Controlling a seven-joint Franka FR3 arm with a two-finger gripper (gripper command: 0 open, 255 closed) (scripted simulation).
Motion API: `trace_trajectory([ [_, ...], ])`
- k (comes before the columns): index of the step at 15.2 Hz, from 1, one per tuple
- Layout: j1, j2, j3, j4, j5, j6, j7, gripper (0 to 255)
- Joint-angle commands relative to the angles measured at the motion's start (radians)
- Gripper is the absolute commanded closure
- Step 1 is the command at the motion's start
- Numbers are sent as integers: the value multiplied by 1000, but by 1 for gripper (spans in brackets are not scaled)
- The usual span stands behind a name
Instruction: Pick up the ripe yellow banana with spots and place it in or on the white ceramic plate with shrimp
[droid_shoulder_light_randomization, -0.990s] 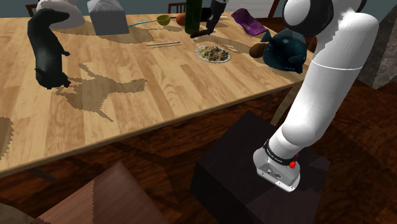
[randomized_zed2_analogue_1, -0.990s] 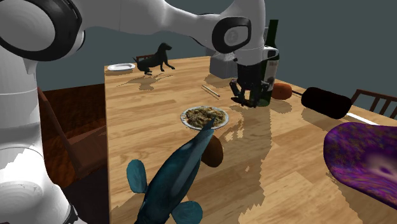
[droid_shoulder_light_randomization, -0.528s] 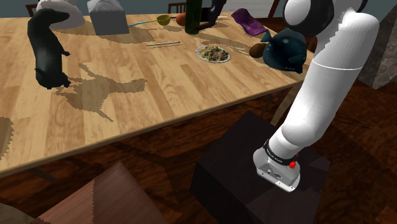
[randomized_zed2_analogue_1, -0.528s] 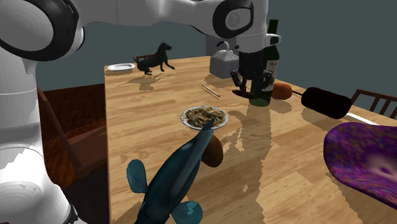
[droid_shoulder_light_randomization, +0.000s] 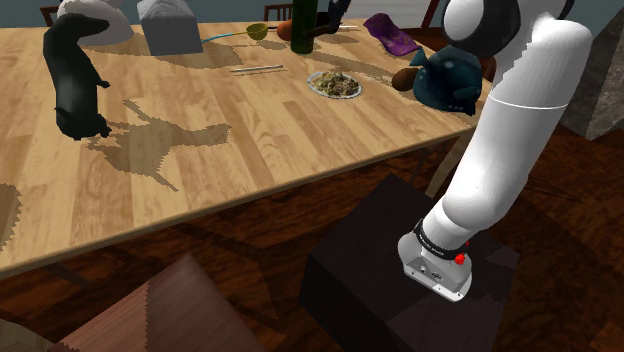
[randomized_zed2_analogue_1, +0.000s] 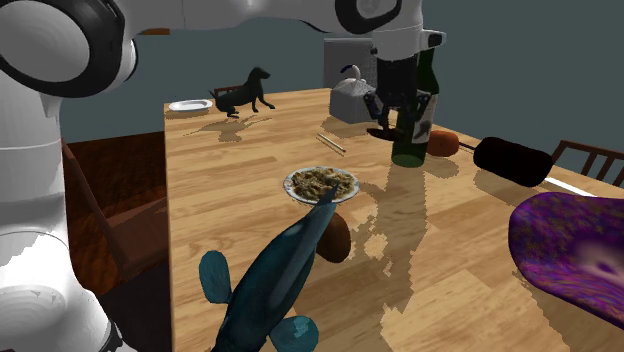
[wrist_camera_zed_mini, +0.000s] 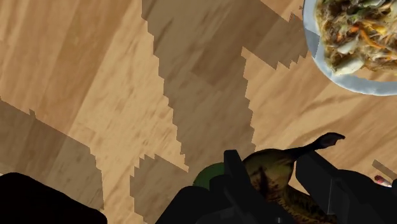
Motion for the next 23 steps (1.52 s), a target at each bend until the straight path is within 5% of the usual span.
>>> trace_trajectory([
  [1,11,-48,-1,-53,-16,7,6,255],
  [12,74,-538,55,-616,-184,104,144,255],
  [23,69,-554,54,-766,-191,239,149,255],
])
